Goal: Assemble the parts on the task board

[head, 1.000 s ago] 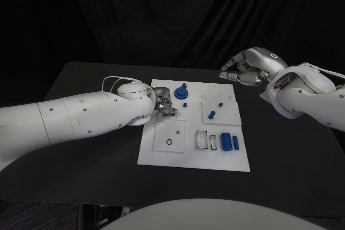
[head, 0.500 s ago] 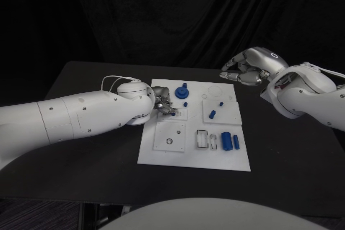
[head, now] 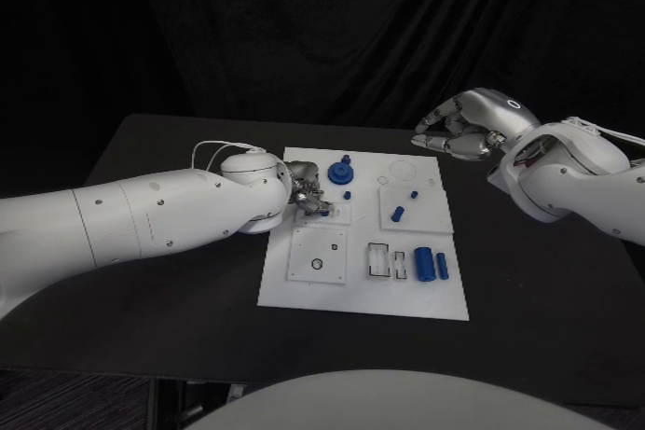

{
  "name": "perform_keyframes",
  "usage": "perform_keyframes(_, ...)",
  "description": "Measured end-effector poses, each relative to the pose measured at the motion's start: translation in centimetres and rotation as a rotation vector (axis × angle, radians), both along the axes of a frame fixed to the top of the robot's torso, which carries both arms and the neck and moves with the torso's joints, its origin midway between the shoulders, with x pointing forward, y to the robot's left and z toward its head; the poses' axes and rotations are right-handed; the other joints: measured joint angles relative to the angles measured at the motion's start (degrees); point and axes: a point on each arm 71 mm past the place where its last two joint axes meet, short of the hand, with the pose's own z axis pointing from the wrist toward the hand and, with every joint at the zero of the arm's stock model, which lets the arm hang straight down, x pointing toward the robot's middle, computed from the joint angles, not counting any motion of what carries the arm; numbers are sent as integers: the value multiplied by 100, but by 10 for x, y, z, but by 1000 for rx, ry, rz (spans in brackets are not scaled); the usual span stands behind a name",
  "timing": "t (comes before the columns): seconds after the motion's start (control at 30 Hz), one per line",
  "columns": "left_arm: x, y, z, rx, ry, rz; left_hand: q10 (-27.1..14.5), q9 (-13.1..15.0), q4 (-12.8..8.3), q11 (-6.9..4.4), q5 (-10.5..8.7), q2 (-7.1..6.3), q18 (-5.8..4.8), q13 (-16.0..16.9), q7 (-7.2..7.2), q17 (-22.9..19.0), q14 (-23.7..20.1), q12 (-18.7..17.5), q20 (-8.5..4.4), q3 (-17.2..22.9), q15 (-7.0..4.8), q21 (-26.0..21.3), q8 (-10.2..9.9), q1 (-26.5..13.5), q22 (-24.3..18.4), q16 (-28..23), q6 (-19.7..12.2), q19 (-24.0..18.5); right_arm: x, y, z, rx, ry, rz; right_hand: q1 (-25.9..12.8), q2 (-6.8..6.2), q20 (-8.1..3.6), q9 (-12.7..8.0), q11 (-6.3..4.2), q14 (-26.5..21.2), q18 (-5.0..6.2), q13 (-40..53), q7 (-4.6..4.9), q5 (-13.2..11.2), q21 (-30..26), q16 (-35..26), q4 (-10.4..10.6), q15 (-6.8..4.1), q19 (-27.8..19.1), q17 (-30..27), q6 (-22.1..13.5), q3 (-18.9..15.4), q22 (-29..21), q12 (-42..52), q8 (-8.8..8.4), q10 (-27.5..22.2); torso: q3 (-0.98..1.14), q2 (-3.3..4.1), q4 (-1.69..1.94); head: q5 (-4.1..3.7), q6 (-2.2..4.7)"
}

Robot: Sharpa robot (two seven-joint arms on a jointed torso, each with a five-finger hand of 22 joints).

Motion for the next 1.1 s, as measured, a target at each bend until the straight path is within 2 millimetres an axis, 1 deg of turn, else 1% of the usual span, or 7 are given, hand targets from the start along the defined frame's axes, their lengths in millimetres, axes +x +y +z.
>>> perform_keyframes(0.43, 0, -4, 0, -5, -2, -12, 18, 10, 9, 17, -89, -6, 0, 0, 19, 0, 0, 0, 20, 54, 0, 0, -52, -40, -1, 0, 20, -21, 0, 0, 0, 0, 1, 0, 30, -30, 0, 4, 0, 0, 0, -1, 0, 0, 0, 0, -32, 0, 0, 0, 0, 1, -1, 0, 0, 0, -2, -2, 1, 10, 0)
perform_keyframes(0.5, 0, -5, 0, -5, -2, -13, 7, 10, 11, 29, -176, -7, 0, 0, 19, 0, 0, 0, 20, 57, 0, 0, -84, -90, -1, 0, 20, -21, 0, 0, 0, -1, 1, -1, 30, -30, 0, 4, 0, 0, 0, -1, 0, 0, 0, 0, -32, 0, 0, 0, 0, 1, -1, 0, 0, 0, -3, -2, 1, 13, 0)
perform_keyframes(0.57, 0, -5, 0, -6, -2, -14, -2, 10, 40, 38, -403, -9, 0, 0, 18, 0, -21, 0, 20, 87, 20, -23, -118, -203, -1, 0, 21, -21, 0, 0, 0, -1, 2, -1, 30, -30, 0, 4, 0, 0, 0, -1, 0, 0, 0, 0, -32, 0, 0, 0, 0, 1, -1, 0, 0, 0, -3, -2, 2, 14, 0)
perform_keyframes(0.67, 0, -7, 0, -6, -2, -18, -2, 6, 68, 38, -585, -3, 0, 0, 40, 0, 0, 0, 20, 58, 41, -23, -175, -321, -1, 0, 43, -21, 0, 0, 0, -1, 2, -1, 30, -30, 0, 4, 0, 0, 0, -1, -1, 0, 0, 0, -32, 0, 0, 0, 1, 1, -1, 0, 0, 0, -3, -2, 3, 14, 0)
perform_keyframes(0.87, -1, -8, 0, -7, 0, -24, 18, 57, 144, 57, -764, 0, 1, 0, 48, 0, 0, 0, 41, -18, 41, -23, -179, -406, -1, 0, 52, 0, 0, 0, 0, -1, 3, -1, 30, -30, 0, 3, 0, 0, 0, -1, -20, 0, 0, 0, -32, 0, 0, 0, 20, 1, -2, 0, 0, 0, -2, -2, 3, 16, 0)
perform_keyframes(1.03, -1, -9, 0, -5, 2, -26, 6, 109, 296, 69, -1131, 29, 0, 0, 57, 4, 0, 0, 62, -170, 41, -23, -179, -705, -2, 0, 104, -21, 0, 0, 0, -1, 3, -1, 30, -30, 0, 3, 0, 0, 0, -2, -20, 0, 0, 0, -32, 0, 0, 0, 20, 1, -2, 0, 0, 0, -1, -2, 1, 21, 0)
perform_keyframes(1.1, -1, -9, -1, -4, 4, -27, -3, 121, 320, 78, -1196, 31, 0, 0, 69, 4, 0, 0, 62, -196, 41, -23, -197, -755, -2, 0, 116, -21, 0, 0, 0, -1, 4, -1, 30, -30, 0, 3, 0, 0, 0, -2, -20, 0, 0, 0, -32, 0, 0, 0, 20, 1, -2, 0, 0, 0, 0, -2, 0, 23, 0)
